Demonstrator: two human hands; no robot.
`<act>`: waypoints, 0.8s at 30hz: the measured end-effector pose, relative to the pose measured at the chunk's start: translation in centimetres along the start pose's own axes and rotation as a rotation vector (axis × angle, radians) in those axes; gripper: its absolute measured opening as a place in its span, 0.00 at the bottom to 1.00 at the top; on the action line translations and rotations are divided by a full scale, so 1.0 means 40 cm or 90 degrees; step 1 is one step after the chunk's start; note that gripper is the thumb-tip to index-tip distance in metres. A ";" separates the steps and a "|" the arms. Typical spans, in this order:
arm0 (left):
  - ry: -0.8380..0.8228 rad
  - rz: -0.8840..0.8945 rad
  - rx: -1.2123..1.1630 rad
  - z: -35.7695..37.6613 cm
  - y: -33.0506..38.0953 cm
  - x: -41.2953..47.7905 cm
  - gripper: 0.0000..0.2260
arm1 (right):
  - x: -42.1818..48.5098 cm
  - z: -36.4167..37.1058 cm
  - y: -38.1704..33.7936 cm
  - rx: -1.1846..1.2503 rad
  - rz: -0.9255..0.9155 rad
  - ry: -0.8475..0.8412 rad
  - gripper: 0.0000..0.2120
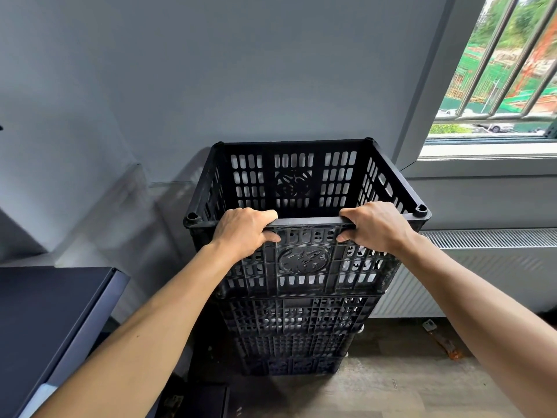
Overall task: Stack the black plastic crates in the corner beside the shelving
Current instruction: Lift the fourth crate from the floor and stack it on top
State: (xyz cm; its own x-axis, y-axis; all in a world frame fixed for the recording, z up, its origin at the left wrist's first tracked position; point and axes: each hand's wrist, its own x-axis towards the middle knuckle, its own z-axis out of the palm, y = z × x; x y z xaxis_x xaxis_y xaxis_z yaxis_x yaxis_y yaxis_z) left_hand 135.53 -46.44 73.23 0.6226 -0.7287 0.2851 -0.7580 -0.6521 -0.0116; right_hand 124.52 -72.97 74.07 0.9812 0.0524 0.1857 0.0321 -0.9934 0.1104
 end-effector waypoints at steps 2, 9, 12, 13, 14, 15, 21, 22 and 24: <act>0.000 -0.006 0.005 0.001 0.002 0.001 0.20 | 0.001 -0.001 0.000 -0.002 0.006 0.001 0.20; 0.022 -0.036 0.009 0.013 0.015 -0.003 0.17 | 0.001 0.000 -0.006 -0.001 0.044 -0.020 0.19; 0.038 -0.051 0.012 0.017 0.021 -0.003 0.17 | 0.003 -0.002 -0.008 0.002 0.055 -0.026 0.19; 0.042 -0.054 0.009 0.018 0.021 -0.004 0.16 | 0.004 -0.002 -0.008 0.002 0.058 -0.027 0.19; 0.045 -0.056 0.005 0.018 0.022 -0.005 0.16 | 0.003 -0.003 -0.009 0.000 0.060 -0.027 0.19; 0.045 -0.059 0.000 0.018 0.022 -0.006 0.16 | 0.003 -0.003 -0.009 -0.002 0.060 -0.025 0.19; 0.029 -0.077 -0.028 0.011 0.025 0.004 0.14 | 0.009 -0.007 -0.002 0.013 0.069 -0.029 0.17; 0.025 -0.079 -0.031 0.009 0.027 0.006 0.14 | 0.010 -0.008 -0.001 0.015 0.071 -0.030 0.17; 0.023 -0.083 -0.038 0.006 0.029 0.006 0.13 | 0.010 -0.009 -0.003 0.017 0.074 -0.031 0.18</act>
State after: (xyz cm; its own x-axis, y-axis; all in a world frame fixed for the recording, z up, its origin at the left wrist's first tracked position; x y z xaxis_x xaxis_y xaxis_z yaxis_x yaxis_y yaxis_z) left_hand 134.85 -47.41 73.05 0.7100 -0.6301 0.3143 -0.6820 -0.7265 0.0843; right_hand 124.82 -72.81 74.49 0.9867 -0.0678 0.1479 -0.0781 -0.9948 0.0652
